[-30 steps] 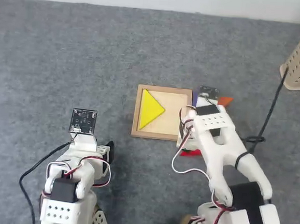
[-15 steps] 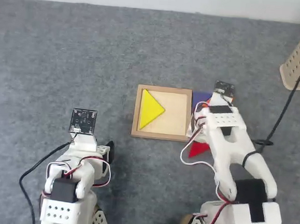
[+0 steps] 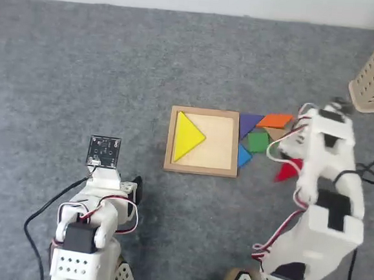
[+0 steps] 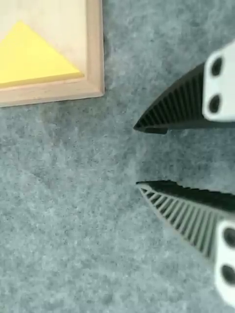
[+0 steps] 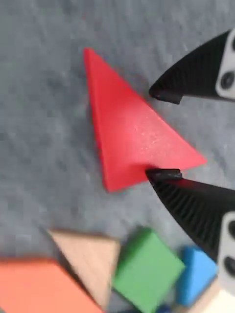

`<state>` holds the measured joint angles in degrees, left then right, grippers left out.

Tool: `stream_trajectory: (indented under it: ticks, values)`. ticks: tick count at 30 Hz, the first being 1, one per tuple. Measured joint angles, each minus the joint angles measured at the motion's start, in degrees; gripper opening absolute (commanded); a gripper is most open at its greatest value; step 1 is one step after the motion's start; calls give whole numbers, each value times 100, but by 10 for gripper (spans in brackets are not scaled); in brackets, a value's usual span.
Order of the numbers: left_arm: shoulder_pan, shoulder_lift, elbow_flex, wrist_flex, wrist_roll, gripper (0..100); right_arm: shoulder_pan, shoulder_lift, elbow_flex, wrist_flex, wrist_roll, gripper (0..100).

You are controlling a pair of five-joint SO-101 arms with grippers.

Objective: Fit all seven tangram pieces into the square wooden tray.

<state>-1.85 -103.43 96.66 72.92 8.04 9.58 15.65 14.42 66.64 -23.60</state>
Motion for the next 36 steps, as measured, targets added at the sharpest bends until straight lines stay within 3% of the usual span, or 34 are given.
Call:
stream_trajectory:
  ticks: [8,16,24,36]
  values:
    - [9,0,0,0,0,152,-255,62,-914,1055,-290,239]
    - [0,0,0,0,0,152,-202,62,-958,818,-1222,242]
    - [0,0,0,0,0,152,-185,396,-1169,607,-1442,326]
    - [0,0,0,0,0,152,-158,1029,-1670,536,-1538,322]
